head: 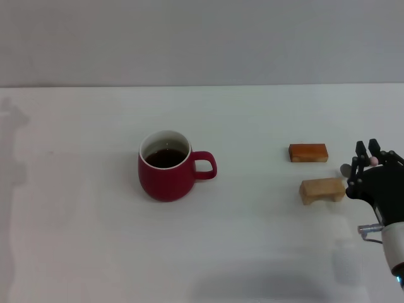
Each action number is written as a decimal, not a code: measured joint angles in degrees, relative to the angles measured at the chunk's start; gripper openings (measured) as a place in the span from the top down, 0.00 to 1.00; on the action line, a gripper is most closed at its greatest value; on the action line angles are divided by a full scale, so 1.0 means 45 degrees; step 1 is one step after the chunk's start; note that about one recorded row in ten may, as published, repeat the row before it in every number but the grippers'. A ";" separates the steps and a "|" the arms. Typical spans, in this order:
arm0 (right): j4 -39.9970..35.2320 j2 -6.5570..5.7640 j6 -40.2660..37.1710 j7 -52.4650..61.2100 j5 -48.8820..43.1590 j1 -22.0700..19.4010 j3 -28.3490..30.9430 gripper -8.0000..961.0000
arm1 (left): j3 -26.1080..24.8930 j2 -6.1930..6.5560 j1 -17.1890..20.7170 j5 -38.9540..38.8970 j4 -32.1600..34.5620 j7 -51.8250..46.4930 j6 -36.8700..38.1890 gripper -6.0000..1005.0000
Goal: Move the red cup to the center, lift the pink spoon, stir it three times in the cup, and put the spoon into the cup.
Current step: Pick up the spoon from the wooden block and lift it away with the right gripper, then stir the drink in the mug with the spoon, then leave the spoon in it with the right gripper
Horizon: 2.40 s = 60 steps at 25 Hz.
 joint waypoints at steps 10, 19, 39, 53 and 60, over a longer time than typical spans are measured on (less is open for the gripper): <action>0.0383 -0.0028 -0.0023 -0.0662 -0.0005 -0.0120 0.0372 0.86 | 0.0032 0.0000 -0.0001 0.0001 0.0010 0.0000 -0.0021 0.94; 0.0975 -0.0076 -0.0098 -0.1179 -0.0114 -0.0312 0.0795 0.86 | 0.0034 0.0001 0.0019 0.0001 0.0108 0.0000 0.0016 0.94; 0.1179 0.0596 0.0209 -0.1306 -0.0373 0.1257 0.1826 0.86 | 0.0117 -0.0062 0.0014 0.0009 0.0138 -0.0014 -0.0008 0.94; 0.1031 0.1004 0.2773 -0.1240 -0.0374 0.2951 0.3520 0.86 | 0.0414 -0.0078 -0.0039 0.0021 0.0194 -0.0020 -0.0076 0.94; 0.1245 0.1023 0.4463 -0.1213 -0.0358 0.3842 0.3738 0.86 | 0.0412 -0.0078 -0.0064 0.0020 0.0200 -0.0020 -0.0086 0.94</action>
